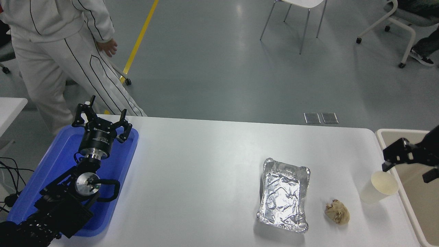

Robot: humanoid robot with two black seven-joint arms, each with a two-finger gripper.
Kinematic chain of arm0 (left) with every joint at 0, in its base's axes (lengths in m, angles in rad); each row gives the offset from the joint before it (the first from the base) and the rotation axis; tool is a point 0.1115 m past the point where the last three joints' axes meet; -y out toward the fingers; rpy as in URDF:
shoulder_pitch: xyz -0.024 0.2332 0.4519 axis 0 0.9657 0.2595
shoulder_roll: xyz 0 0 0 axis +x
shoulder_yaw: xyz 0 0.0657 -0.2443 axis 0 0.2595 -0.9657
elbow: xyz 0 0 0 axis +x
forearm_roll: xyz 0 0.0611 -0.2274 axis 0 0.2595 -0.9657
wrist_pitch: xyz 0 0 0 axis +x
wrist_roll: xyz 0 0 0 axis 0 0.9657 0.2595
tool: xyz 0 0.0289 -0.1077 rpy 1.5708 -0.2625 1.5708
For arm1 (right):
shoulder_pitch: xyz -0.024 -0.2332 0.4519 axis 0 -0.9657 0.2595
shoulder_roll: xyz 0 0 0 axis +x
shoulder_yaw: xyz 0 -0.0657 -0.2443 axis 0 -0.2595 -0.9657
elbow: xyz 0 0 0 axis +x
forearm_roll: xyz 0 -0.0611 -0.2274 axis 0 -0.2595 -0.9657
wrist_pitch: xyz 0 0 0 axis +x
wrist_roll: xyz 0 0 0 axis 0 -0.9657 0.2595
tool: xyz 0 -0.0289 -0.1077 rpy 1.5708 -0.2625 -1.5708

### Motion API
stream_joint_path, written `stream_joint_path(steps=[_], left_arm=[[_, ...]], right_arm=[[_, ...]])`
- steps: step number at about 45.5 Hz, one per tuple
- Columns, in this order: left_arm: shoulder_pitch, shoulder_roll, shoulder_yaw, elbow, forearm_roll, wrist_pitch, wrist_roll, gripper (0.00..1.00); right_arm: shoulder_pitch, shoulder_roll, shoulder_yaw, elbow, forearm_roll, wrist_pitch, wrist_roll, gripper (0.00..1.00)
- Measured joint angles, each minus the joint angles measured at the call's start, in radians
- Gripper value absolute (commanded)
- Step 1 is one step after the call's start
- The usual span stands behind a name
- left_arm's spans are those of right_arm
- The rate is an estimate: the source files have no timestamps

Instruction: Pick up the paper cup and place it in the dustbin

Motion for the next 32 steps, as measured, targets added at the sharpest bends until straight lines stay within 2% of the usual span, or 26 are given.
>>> stream_joint_path(steps=[11,32], left_arm=[[0.0,0.0,0.0,0.0,0.0,0.0,0.0,1.0],[-0.001,0.0,0.0,0.0,0.0,0.0,0.0,1.0]], right_arm=[[0.102,0.009,0.01,0.038,-0.001,0.017,-0.025,1.0],[0.219,0.014,0.008,0.063,-0.003,0.024,-0.04,1.0]])
